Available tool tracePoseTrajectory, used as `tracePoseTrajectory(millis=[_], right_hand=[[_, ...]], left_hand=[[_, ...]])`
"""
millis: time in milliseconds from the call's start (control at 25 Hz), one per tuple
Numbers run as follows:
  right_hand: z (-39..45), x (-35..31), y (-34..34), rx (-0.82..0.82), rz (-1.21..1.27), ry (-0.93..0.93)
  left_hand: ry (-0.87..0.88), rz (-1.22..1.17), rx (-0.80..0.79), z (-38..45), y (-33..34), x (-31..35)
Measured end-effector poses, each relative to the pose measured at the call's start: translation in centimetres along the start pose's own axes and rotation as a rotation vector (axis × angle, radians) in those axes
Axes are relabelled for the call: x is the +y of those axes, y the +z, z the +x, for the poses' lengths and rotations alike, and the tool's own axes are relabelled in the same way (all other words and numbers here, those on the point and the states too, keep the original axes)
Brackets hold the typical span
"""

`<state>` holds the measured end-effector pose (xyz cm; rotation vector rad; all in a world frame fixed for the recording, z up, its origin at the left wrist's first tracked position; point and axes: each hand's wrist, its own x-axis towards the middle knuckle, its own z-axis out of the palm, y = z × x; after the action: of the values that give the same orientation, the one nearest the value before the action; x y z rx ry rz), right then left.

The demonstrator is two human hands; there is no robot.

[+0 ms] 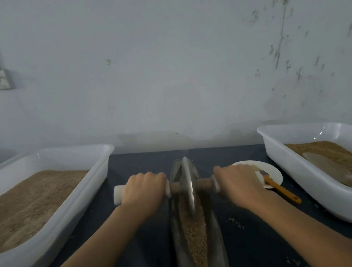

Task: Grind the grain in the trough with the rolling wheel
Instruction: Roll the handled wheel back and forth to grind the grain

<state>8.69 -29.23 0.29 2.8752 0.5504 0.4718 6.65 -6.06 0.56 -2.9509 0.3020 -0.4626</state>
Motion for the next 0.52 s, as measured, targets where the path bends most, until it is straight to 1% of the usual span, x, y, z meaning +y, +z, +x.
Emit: tracePoseTrajectory(millis=[120,160,240,280,360,440,520], right_hand=[[-6.1,-0.5,-0.7,0.010,0.030,-0.103],[-7.3,-0.6,-1.3,-0.015,0.011,-0.118],[-7.7,-0.5,-1.8,-0.146,0.022,-0.134],[-7.3,-0.6,-1.8,-0.181,0.043,-0.112],[-4.9,-0.8,-1.2,-0.088,0.050,-0.073],[-1.4,-0.7,-0.4,0.044,-0.024,-0.038],[1.9,-0.7,-0.1,0.121,-0.112,-0.013]], left_hand=[[0.081,-0.050,-0.052,-5.8,-0.6,0.0],[0.096,-0.034,-0.068,-7.4,-0.8,-0.1],[0.105,0.013,-0.105,-8.5,-0.9,-0.4],[0.092,0.017,-0.105,-8.1,-0.8,-0.3],[0.036,0.006,-0.031,-5.7,-0.3,-0.3],[-0.022,0.006,0.034,-1.7,0.7,-0.5],[-0.066,-0.011,0.045,1.6,1.9,-1.0]])
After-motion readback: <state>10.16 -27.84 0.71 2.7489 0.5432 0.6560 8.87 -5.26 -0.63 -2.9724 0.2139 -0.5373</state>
